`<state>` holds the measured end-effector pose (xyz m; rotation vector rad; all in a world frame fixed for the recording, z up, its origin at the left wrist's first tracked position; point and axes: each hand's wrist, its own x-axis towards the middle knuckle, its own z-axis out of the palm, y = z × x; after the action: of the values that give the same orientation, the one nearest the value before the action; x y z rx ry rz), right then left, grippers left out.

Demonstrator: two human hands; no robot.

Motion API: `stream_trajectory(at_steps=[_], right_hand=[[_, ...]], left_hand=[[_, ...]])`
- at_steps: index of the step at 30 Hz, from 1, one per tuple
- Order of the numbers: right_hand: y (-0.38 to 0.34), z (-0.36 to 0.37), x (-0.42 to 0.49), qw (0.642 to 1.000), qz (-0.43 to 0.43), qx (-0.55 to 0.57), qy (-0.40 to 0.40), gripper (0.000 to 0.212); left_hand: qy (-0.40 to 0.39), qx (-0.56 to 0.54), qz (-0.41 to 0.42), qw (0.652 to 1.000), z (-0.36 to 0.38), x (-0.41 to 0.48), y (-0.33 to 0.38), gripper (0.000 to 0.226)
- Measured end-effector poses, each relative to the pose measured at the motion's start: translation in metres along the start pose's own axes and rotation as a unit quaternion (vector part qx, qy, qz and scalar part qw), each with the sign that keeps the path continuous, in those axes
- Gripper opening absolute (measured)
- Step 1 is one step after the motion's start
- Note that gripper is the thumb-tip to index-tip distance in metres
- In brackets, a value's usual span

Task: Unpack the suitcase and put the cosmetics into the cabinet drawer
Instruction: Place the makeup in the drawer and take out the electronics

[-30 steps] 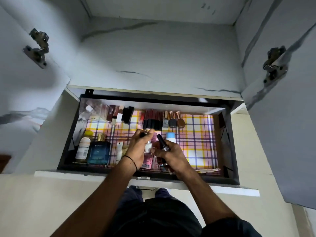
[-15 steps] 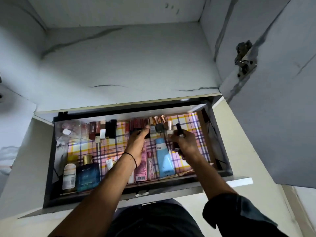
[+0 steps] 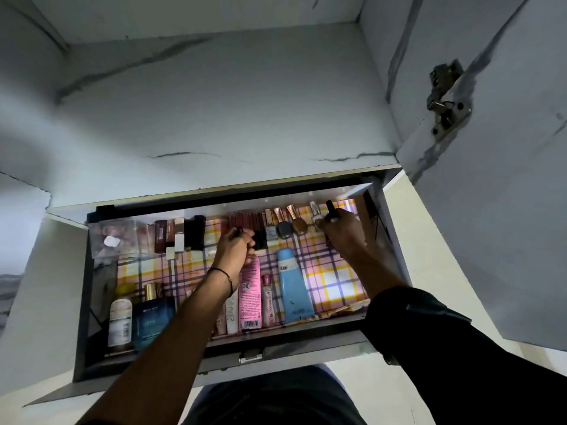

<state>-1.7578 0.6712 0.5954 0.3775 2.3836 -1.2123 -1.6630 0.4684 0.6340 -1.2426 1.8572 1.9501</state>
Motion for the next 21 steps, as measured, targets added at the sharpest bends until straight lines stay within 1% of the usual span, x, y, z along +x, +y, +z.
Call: stream_trajectory(at_steps=[2,5,7,9,11,13,16,19,21], right_hand=[[0.006,0.000,-0.002,1.000,0.002,0.007,0.031,0.028],[0.012,0.002,-0.005,0.999,-0.014,0.018,0.045,0.027],[0.015,0.004,-0.005,0.999,-0.021,0.030,0.025,0.025],[0.014,0.005,-0.006,0.998,-0.025,0.050,-0.017,0.024],[0.014,0.007,-0.006,0.998,-0.029,0.047,-0.036,0.024],[0.013,0.009,-0.007,0.997,-0.028,0.065,-0.030,0.022],[0.013,0.006,-0.011,0.991,-0.019,0.130,-0.019,0.016],[0.013,-0.002,-0.019,0.981,-0.017,0.192,-0.035,0.010],[0.016,-0.005,-0.019,0.980,-0.020,0.193,-0.033,0.010]], left_hand=[[-0.003,0.002,-0.004,1.000,0.004,0.001,0.001,0.017],[-0.005,0.009,-0.004,1.000,0.008,0.004,0.000,0.018],[-0.007,0.016,-0.002,1.000,0.009,0.006,-0.001,0.020],[-0.009,0.025,0.000,1.000,0.010,0.006,-0.002,0.019],[-0.012,0.032,0.000,0.999,0.010,0.006,-0.002,0.018],[-0.014,0.031,0.000,0.999,0.010,0.005,-0.003,0.017],[-0.015,0.026,0.002,1.000,0.008,0.003,-0.004,0.016],[-0.016,0.012,0.002,1.000,0.006,0.000,-0.005,0.015],[-0.017,0.005,-0.001,1.000,0.005,-0.003,-0.006,0.015]])
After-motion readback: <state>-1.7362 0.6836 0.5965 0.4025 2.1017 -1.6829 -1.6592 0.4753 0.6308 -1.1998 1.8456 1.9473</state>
